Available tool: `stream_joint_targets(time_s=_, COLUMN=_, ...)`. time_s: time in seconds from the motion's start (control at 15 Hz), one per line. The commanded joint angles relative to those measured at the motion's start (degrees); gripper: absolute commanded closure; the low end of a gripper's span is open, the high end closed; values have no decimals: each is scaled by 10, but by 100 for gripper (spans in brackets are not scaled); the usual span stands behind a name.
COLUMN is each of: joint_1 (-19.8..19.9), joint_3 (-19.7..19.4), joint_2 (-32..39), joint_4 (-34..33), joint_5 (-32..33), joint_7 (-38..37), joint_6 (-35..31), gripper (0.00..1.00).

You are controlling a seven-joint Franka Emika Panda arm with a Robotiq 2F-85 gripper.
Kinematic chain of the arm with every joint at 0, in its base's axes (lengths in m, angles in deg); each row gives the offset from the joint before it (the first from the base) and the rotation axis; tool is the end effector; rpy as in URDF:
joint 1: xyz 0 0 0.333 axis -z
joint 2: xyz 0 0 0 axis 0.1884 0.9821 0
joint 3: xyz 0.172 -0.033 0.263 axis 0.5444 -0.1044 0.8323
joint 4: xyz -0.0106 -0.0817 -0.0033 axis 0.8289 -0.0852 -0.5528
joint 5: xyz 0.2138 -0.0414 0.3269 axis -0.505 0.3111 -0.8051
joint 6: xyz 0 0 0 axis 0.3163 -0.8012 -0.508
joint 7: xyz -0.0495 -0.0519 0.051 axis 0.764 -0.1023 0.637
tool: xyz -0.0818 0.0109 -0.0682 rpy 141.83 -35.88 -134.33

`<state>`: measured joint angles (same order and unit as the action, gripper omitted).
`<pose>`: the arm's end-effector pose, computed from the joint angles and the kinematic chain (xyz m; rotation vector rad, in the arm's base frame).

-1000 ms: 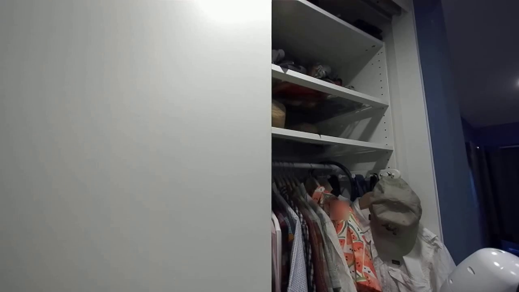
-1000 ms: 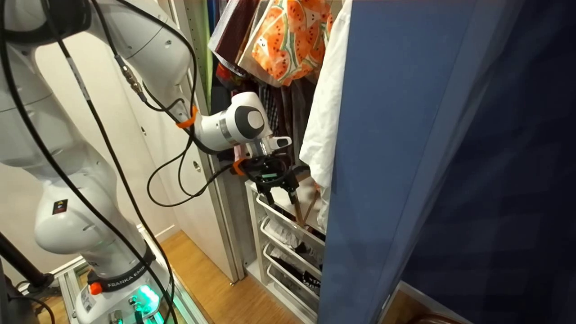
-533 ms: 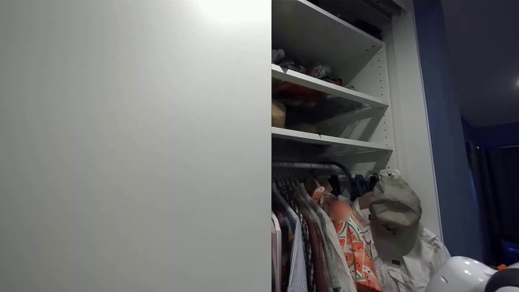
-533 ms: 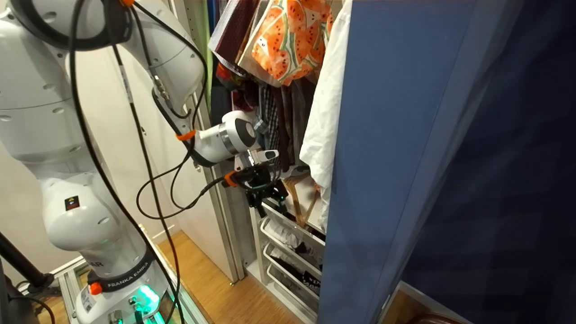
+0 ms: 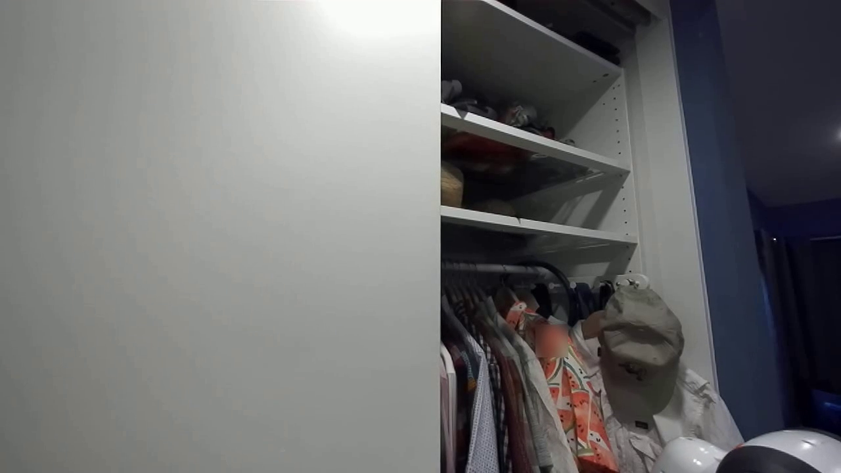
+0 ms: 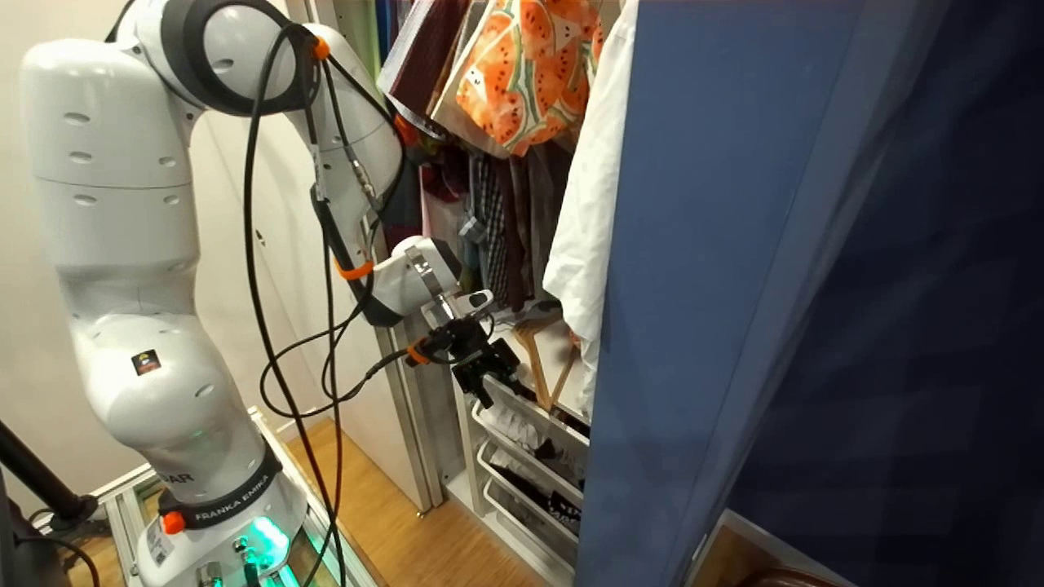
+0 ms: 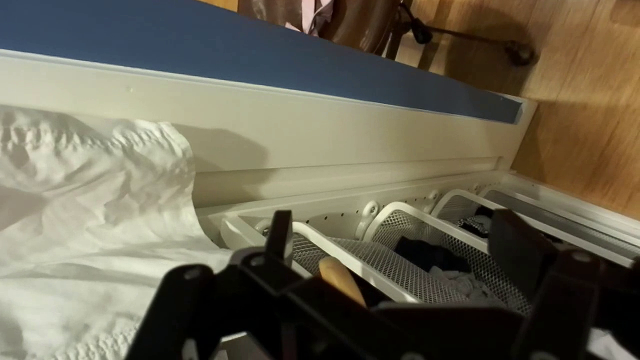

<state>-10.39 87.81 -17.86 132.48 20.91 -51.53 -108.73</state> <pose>0.4108 -0.0119 0.1492 2.3154 0.2813 -0.0844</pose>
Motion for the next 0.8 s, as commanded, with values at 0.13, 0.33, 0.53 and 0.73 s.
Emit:
stream_joint_targets(time_s=0.13, joint_1=-2, joint_3=-12, joint_2=20, joint_4=-18, joint_5=8, joint_7=-6, joint_6=-10, gripper=0)
stream_joint_targets(time_s=0.33, joint_1=15, joint_3=-30, joint_2=33, joint_4=-12, joint_5=113, joint_7=34, joint_6=-92, gripper=0)
stream_joint_targets(time_s=0.53, joint_1=17, joint_3=-28, joint_2=29, joint_4=-10, joint_5=118, joint_7=32, joint_6=-82, gripper=0)
stream_joint_targets(time_s=0.73, joint_1=30, joint_3=-35, joint_2=42, joint_4=-16, joint_5=147, joint_7=38, joint_6=-90, gripper=0)
